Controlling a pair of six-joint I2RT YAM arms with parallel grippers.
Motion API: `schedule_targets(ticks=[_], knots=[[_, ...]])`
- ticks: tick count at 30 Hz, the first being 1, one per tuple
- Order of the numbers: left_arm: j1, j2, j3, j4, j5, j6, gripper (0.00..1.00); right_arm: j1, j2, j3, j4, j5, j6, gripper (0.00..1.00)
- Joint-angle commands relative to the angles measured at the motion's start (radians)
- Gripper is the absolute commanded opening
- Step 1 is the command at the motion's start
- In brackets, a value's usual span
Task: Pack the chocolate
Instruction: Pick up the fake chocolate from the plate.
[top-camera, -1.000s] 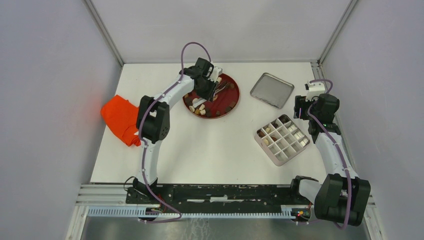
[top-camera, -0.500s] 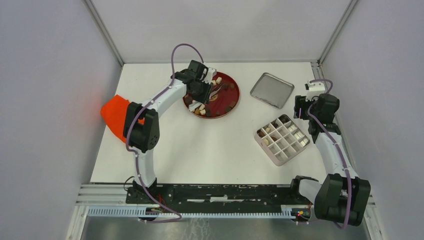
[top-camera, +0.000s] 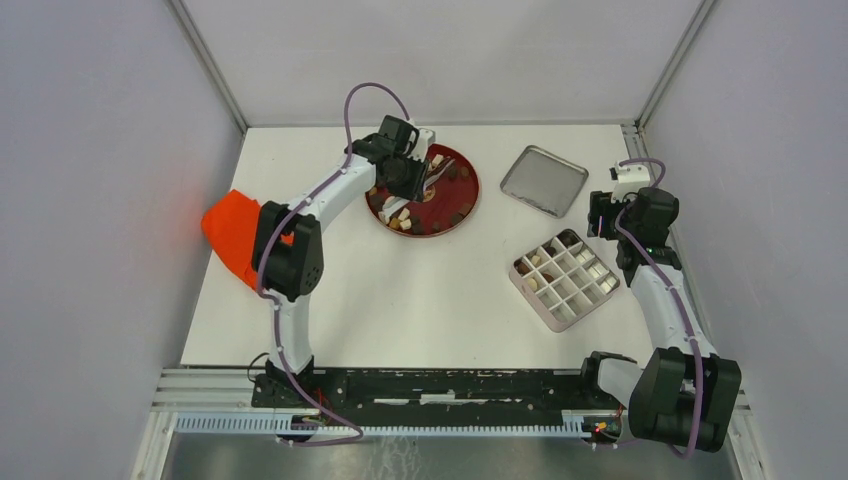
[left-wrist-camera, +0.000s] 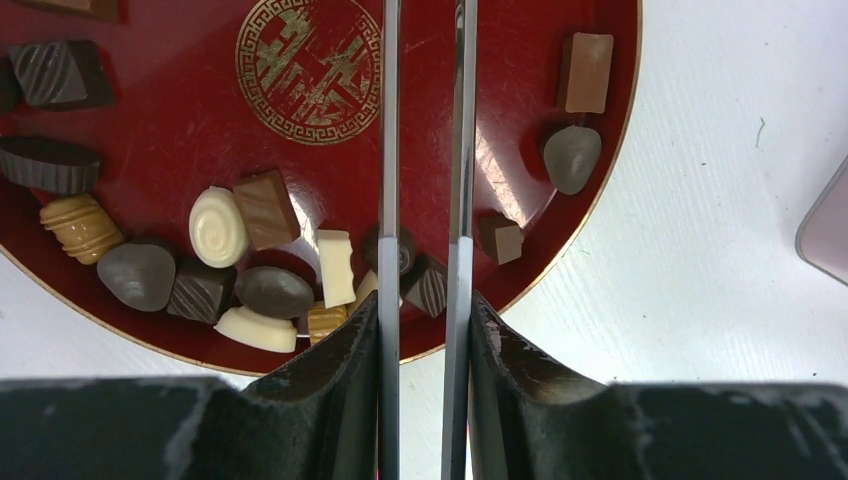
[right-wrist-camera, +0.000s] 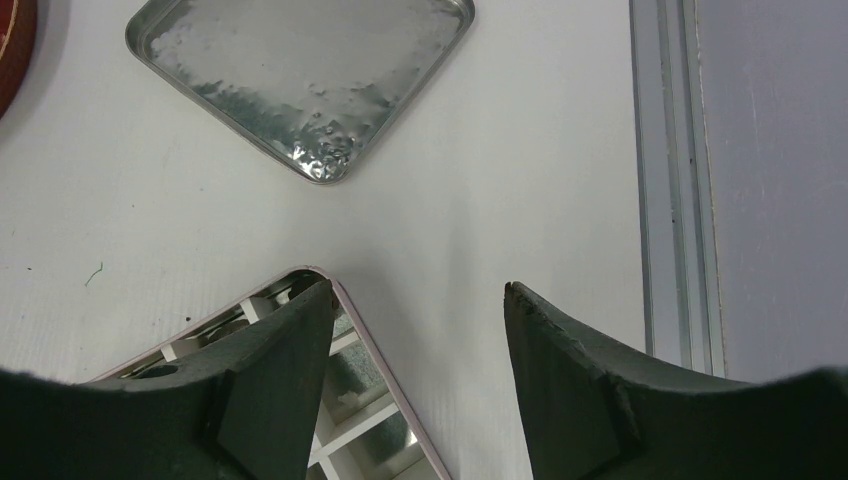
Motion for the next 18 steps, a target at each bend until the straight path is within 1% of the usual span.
schedule_targets(ticks=[1,18], knots=[[-0.001,0.031,0.067,0.008,-0.001,-0.005,0.32,0.006,0.0,0.018,0.011,0.0,-0.009,0.69],[-0.001,0.103,0.124,-0.025,0.01,0.005,0.37,0.008,0.0,0.019,0.012,0.005,-0.011,0.69]])
